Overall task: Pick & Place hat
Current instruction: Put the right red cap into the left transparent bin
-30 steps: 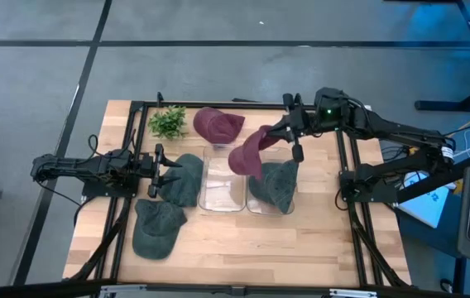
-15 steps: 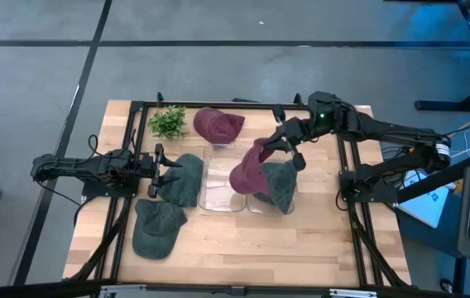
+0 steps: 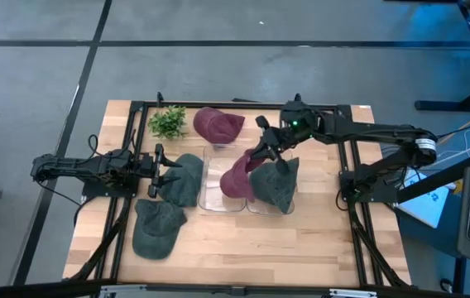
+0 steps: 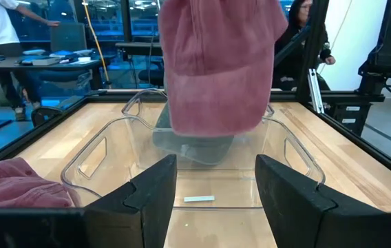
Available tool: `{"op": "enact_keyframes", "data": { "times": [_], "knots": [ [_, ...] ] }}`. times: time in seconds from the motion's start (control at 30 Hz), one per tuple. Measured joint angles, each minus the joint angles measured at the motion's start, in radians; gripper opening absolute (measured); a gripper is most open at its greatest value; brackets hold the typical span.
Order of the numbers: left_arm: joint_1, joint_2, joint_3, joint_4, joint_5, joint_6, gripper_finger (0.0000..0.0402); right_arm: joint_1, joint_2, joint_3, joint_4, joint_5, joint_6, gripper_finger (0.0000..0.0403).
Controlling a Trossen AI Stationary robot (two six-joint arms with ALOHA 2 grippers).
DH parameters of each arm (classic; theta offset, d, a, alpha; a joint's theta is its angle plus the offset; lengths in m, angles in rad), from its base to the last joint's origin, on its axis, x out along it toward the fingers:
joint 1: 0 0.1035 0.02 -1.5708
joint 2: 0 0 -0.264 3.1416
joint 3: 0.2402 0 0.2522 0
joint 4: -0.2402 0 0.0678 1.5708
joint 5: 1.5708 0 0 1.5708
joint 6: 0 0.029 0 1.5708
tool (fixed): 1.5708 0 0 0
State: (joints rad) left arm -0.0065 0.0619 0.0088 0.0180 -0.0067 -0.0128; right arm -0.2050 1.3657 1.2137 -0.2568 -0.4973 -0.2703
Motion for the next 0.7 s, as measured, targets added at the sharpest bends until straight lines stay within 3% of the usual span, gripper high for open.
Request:
{"op": "enact_keyframes", "data": {
  "times": [0.4, 0.7],
  "knots": [
    [0.000, 0.000, 0.000, 0.000, 0.000, 0.000, 0.0194, 0.000, 0.061, -0.003, -0.024, -0.001, -0.030, 0.0002],
    [0.000, 0.000, 0.000, 0.000, 0.000, 0.000, 0.0194, 0.000, 0.073, -0.085, -0.017, -0.001, -0.024, 0.0002]
  ]
}}
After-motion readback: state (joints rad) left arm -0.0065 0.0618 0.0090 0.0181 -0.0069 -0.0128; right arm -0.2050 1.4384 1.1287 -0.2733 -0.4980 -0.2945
